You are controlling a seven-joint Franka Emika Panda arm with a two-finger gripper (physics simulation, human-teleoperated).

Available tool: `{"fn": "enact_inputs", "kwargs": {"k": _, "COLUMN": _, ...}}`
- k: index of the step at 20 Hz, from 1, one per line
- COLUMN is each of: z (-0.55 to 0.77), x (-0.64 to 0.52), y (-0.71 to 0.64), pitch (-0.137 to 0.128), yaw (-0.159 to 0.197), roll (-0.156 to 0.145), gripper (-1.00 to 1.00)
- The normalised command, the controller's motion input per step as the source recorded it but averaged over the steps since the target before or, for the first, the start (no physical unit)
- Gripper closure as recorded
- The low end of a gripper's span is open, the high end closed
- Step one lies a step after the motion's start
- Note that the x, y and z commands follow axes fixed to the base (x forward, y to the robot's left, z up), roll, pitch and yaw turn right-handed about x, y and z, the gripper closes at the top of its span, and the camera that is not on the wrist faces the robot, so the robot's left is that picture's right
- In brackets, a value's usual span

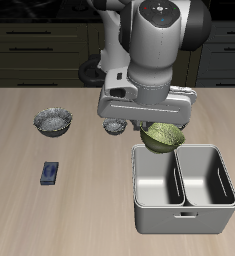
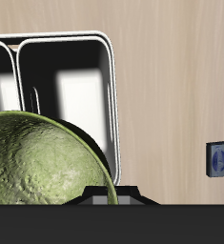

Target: Place the green bowl in the right side of the drainer

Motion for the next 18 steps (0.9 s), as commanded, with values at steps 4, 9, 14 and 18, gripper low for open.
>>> {"fn": "enact_inputs", "kwargs": {"k": 4, "z": -0.10, "x": 0.03, "y": -0.02, "pitch": 0.012, "yaw": 0.001, "roll": -0.005, "gripper": 1.00}}
{"fn": "enact_inputs", "kwargs": {"k": 9, "z": -0.14, "x": 0.02, "y": -0.02, "pitch": 0.016, "yaw": 0.011, "roll": -0.007, "gripper": 1.00}}
{"fn": "enact_inputs", "kwargs": {"k": 14, "z": -0.13, "x": -0.03, "y": 0.01, "pitch": 0.013, "yaw": 0.032, "roll": 0.002, "gripper": 1.00}}
{"fn": "enact_inputs", "kwargs": {"k": 18, "z": -0.19, "x": 0.02, "y": -0.01, "pitch": 0.039, "yaw": 0.031, "roll": -0.021, "gripper": 1.00}}
